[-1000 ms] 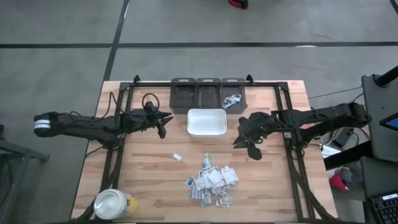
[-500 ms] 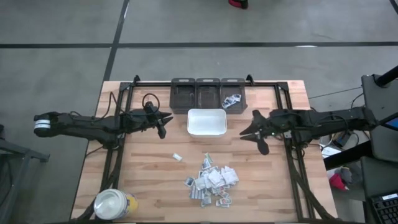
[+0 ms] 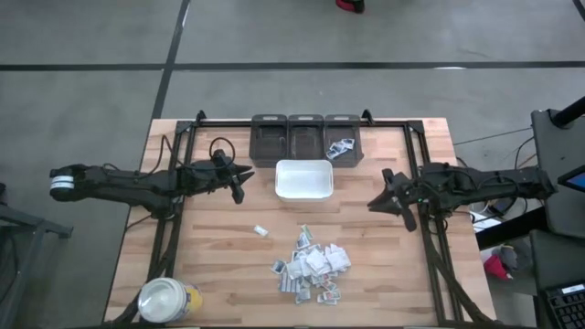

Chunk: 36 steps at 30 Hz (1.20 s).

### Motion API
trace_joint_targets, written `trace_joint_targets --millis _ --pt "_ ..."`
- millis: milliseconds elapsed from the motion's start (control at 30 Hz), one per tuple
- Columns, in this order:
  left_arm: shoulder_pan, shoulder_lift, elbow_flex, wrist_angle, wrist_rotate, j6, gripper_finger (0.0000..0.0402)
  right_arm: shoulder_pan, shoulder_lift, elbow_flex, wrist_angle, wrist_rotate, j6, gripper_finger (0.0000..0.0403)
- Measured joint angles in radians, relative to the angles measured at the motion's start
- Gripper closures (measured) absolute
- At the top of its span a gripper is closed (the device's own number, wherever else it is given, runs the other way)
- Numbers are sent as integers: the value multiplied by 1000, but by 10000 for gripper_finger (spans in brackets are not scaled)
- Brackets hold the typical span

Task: Pick & Place First Aid Supplies
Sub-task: Put the white alcohol pad into the right black bin

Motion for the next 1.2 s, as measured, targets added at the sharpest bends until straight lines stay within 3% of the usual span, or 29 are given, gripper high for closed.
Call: trace_joint_targets --millis 200,400,733,900,1000,1200 --pt "0 0 0 18 0 -61 305 0 -31 -76 151 -7 3 356" --pt "-1 0 0 77 11 -321 305 0 -31 -142 212 -7 0 360" --pt "-1 -4 0 97 44 -305 305 -3 -100 -188 235 2 18 360" --pt "-6 -4 5 98 89 -311 305 -4 -184 -188 170 169 49 359" --pt "-18 -4 33 85 94 -302 305 -4 -238 -188 130 205 52 359" --pt "-79 -4 179 -140 94 -265 305 -2 -337 -188 85 204 43 358"
